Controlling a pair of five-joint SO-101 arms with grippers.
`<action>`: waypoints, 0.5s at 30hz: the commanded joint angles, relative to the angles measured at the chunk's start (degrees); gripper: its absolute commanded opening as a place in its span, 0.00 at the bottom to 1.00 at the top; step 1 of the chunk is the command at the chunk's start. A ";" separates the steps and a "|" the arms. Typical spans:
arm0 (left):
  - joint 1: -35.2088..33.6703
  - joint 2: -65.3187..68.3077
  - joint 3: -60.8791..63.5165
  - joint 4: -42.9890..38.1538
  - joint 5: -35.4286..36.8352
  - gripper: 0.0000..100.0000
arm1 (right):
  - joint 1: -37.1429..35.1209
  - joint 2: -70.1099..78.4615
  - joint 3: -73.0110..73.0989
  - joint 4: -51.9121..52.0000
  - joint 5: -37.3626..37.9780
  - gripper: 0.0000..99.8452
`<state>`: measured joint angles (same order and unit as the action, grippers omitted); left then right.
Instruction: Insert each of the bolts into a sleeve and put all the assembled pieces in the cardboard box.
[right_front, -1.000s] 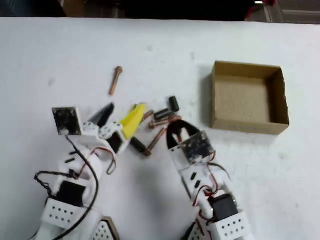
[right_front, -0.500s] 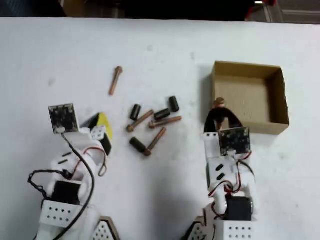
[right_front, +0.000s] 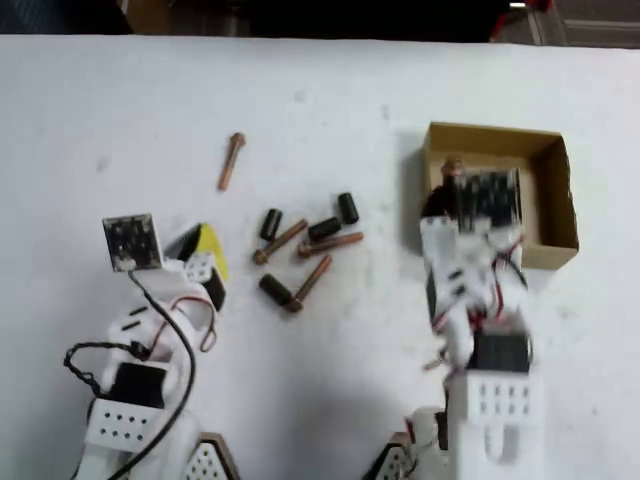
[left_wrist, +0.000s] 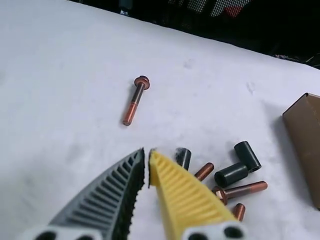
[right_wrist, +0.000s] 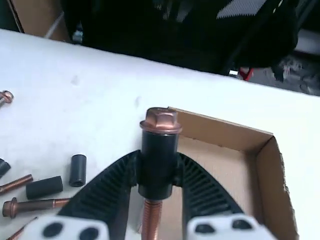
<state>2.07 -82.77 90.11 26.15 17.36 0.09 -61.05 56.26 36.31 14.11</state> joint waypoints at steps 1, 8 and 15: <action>-0.22 -1.19 0.53 -2.29 -5.80 0.05 | 1.80 14.29 -10.37 -4.88 0.70 0.02; -0.22 -1.19 1.05 -2.37 -12.66 0.05 | 4.70 39.69 -22.86 -9.36 0.79 0.02; -0.13 -1.19 1.14 -2.37 -12.92 0.05 | 6.99 61.58 -36.04 -9.80 0.88 0.02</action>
<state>2.07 -82.77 91.78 26.07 5.23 6.15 -5.05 28.13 28.22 14.11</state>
